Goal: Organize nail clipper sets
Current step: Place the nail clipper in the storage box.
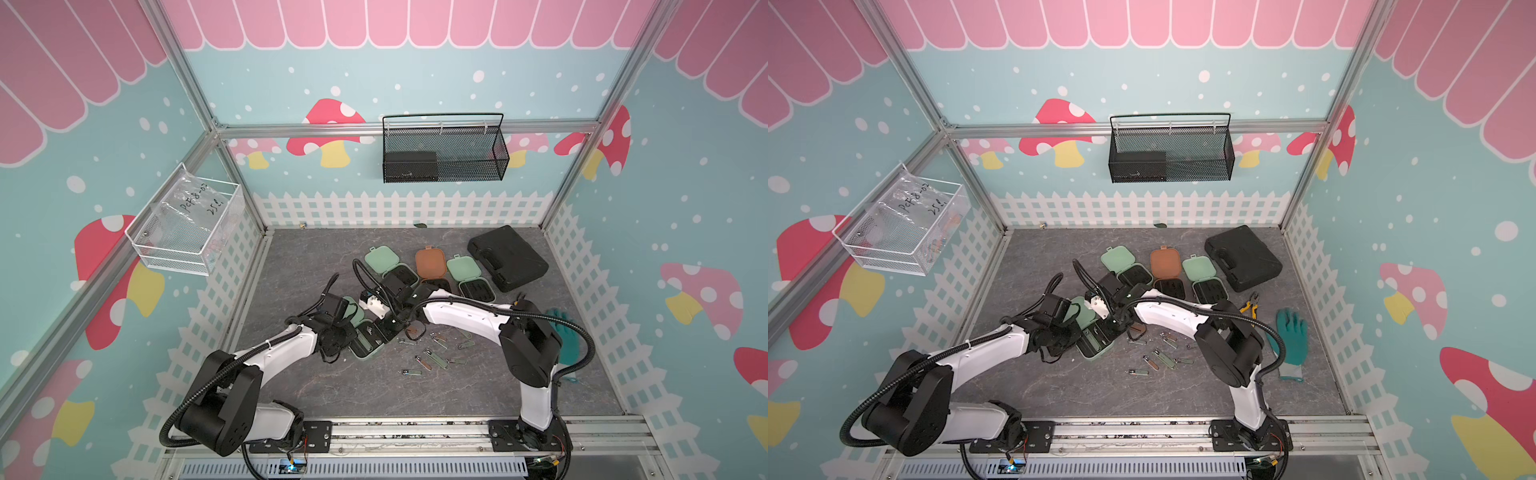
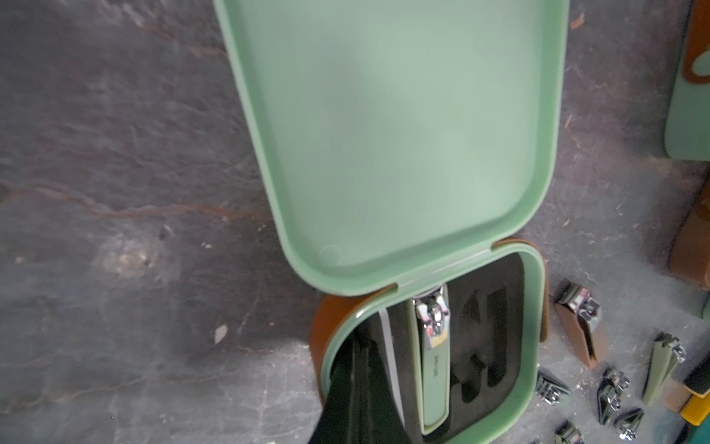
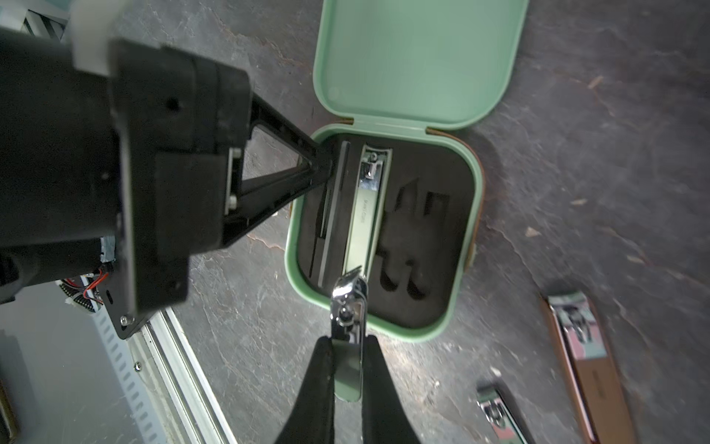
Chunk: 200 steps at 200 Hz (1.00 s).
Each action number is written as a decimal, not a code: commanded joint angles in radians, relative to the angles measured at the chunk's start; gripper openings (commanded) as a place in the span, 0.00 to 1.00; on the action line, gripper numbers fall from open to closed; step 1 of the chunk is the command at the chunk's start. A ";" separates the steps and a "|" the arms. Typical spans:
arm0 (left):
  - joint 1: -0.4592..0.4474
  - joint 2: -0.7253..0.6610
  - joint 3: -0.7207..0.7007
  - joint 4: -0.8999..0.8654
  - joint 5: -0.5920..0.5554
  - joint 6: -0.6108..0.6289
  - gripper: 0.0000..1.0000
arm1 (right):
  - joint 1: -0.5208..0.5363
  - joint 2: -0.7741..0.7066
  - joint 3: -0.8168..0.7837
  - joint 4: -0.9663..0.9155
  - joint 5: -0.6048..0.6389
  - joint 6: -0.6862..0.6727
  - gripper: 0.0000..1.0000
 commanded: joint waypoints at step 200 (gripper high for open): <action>0.004 0.034 -0.023 0.011 0.018 0.008 0.00 | -0.030 0.201 0.129 -0.022 0.001 0.011 0.05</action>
